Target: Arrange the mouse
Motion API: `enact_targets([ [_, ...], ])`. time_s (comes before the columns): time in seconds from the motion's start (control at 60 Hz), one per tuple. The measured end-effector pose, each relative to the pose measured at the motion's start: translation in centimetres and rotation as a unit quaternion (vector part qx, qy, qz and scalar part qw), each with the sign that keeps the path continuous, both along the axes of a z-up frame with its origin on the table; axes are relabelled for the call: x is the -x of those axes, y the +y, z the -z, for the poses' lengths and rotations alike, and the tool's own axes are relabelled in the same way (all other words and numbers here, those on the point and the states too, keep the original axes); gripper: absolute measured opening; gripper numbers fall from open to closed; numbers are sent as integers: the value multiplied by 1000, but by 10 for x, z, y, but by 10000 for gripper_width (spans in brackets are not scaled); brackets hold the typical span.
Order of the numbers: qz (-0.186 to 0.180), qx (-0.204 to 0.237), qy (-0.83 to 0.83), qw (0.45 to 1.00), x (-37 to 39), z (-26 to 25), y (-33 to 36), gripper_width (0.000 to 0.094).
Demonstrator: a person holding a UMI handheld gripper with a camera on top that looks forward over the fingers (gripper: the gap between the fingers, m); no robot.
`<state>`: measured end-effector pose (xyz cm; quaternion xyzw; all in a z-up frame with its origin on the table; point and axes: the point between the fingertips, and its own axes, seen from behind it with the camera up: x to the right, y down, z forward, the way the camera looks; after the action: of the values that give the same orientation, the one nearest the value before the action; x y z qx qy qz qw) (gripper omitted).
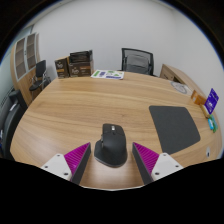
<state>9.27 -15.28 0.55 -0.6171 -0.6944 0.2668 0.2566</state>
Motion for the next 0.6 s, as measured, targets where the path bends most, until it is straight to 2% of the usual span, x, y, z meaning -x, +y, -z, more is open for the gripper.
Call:
enact_targets([
  [0.25,9,8,-3,1000,27,19,-2,831],
  [0.283,10,11,-4,1000,28,20,-2,798],
  [0.333,11,23,-4,1000,31,20,-6,677],
  [0.433,11,20,-2,1000,33,20,-5,604],
  [0.483,15,23,11,1000,36,15,-3,496],
  [0.6,8,39,1,999,34,18,-10,458],
])
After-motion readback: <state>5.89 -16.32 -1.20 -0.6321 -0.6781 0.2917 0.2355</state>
